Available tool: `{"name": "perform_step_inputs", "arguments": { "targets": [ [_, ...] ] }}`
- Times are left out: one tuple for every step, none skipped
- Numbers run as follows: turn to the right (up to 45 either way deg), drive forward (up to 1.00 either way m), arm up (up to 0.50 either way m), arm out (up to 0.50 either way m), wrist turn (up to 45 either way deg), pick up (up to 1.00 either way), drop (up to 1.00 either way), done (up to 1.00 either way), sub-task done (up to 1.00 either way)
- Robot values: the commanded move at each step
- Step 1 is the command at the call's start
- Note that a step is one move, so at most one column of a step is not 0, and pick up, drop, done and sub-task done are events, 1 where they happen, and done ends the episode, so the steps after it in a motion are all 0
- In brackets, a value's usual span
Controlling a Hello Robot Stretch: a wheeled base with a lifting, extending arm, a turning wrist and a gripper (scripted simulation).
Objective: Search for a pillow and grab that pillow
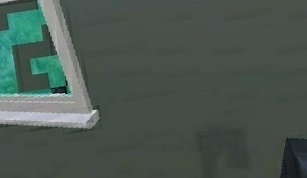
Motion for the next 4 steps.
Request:
{"name": "perform_step_inputs", "arguments": {
  "targets": [
    [0.0, 0.00, 0.00, 0.00, 45.0, 0.00, 0.00, 0.00, 0.00],
    [0.0, 0.00, 0.00, 0.00, 24.0, 0.00, 0.00, 0.00, 0.00],
    [0.0, 0.00, -0.30, 0.00, 0.0, 0.00, 0.00, 0.00, 0.00],
    [0.0, 0.00, 0.00, 0.00, 0.0, 1.00, 0.00, 0.00, 0.00]
  ]
}}
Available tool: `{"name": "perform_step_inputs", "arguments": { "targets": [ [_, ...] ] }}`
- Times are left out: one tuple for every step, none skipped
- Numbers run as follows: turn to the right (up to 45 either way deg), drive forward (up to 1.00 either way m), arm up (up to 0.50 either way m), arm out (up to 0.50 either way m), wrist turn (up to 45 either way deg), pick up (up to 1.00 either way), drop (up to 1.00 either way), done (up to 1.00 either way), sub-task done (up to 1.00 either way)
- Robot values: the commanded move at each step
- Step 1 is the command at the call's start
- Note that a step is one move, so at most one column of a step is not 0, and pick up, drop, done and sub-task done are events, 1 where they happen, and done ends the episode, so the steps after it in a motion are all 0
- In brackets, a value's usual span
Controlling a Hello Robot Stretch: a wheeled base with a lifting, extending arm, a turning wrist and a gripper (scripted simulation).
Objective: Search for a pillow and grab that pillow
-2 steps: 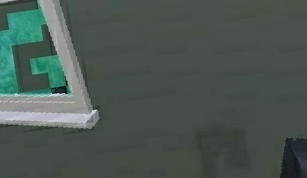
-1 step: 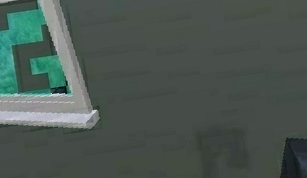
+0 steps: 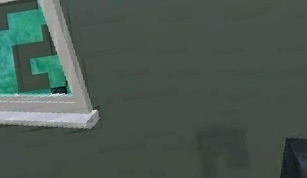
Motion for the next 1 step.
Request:
{"name": "perform_step_inputs", "arguments": {
  "targets": [
    [0.0, 0.00, 0.10, 0.00, 0.0, 0.00, 0.00, 0.00, 0.00]
  ]
}}
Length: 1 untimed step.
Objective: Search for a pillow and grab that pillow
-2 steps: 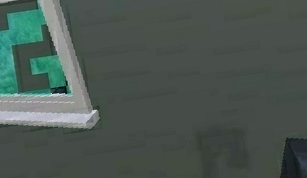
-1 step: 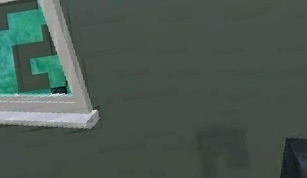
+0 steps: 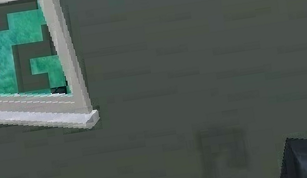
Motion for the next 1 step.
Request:
{"name": "perform_step_inputs", "arguments": {
  "targets": [
    [0.0, 0.00, 0.00, 0.00, 0.0, 0.00, 0.00, 1.00, 0.00]
  ]
}}
